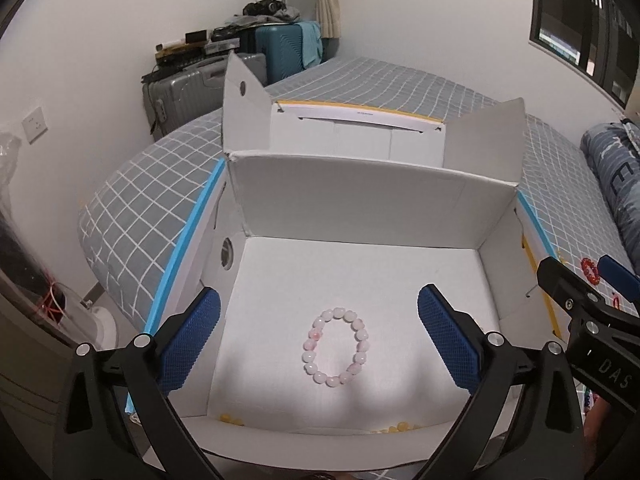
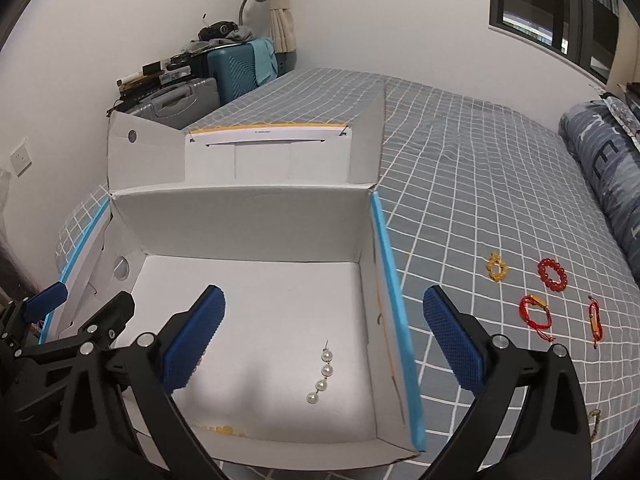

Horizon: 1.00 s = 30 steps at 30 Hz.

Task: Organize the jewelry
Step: 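Move both open tools back from the box toward the remaining bracelets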

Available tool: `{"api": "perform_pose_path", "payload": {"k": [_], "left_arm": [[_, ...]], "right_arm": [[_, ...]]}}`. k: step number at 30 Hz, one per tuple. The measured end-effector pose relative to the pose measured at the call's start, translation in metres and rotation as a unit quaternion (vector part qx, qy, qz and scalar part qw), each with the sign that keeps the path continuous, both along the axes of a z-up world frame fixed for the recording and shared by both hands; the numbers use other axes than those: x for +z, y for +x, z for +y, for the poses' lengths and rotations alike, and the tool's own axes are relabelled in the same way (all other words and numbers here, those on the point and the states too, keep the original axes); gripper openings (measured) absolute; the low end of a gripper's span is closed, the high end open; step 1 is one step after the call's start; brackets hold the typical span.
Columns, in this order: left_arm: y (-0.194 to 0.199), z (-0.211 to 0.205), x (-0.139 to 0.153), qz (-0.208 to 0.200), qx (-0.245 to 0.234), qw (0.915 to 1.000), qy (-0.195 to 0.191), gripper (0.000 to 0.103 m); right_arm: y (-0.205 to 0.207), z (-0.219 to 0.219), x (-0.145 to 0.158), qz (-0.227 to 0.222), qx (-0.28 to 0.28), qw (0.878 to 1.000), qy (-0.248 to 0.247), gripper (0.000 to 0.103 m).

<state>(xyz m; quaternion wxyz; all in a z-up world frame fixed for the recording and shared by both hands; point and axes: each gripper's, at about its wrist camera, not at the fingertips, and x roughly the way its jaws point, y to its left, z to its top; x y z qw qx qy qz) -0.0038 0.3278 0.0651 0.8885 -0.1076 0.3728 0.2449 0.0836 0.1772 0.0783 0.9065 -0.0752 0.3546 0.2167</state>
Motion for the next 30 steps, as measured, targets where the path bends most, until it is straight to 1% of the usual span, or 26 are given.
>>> {"api": "perform_pose_path", "payload": {"k": [7,16,30], "left_arm": [[0.000,-0.018,0.011,-0.012,-0.023,0.9997,-0.004,0.097],[0.007,-0.052,0.018,-0.017,-0.049,0.9987,0.001,0.097],[0.012,-0.109,0.030,-0.029,-0.094,0.9951,0.011,0.097]], "right_arm": [[0.000,-0.023,0.007,-0.002,-0.015,1.000,0.005,0.095],[-0.002,-0.075,0.018,-0.009,-0.053,0.999,0.005,0.095],[-0.009,-0.145,0.025,-0.015,-0.105,0.994,0.003,0.095]]}}
